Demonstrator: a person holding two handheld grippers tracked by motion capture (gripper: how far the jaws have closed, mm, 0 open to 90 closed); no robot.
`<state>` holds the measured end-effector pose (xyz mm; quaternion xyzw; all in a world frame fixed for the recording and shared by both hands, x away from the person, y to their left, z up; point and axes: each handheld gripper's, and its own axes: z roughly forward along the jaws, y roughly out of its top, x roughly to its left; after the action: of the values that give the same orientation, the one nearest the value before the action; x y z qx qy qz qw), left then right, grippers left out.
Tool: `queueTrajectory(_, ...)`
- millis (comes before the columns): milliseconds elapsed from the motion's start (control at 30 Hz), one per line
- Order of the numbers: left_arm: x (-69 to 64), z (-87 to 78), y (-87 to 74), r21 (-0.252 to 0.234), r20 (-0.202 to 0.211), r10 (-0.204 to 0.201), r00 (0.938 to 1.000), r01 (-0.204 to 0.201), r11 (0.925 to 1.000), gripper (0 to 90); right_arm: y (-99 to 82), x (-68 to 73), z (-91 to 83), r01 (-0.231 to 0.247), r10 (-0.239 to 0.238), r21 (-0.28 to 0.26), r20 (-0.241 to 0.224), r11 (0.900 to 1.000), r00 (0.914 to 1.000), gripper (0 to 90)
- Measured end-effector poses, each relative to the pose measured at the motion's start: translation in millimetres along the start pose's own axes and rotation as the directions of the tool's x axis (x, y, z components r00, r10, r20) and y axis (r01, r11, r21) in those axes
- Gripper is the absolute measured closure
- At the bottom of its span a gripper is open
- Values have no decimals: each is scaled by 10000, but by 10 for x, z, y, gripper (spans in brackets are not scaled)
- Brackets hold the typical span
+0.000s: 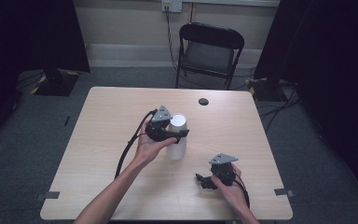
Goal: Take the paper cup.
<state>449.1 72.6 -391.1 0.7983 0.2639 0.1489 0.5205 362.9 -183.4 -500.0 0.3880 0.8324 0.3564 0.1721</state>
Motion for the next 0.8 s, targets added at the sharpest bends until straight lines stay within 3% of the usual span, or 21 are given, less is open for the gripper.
queueTrajectory(400, -17, -45, 102, -45, 33, 251, 9997, -251, 9997, 314, 0, 0, 0, 2, -2, 0, 1, 10000, 10000, 95)
queueTrajectory(800, -26, -171, 221, -431, -353, 364, 9987, -379, 9983, 326, 0, 0, 0, -1, 1, -1, -7, 10000, 10000, 95)
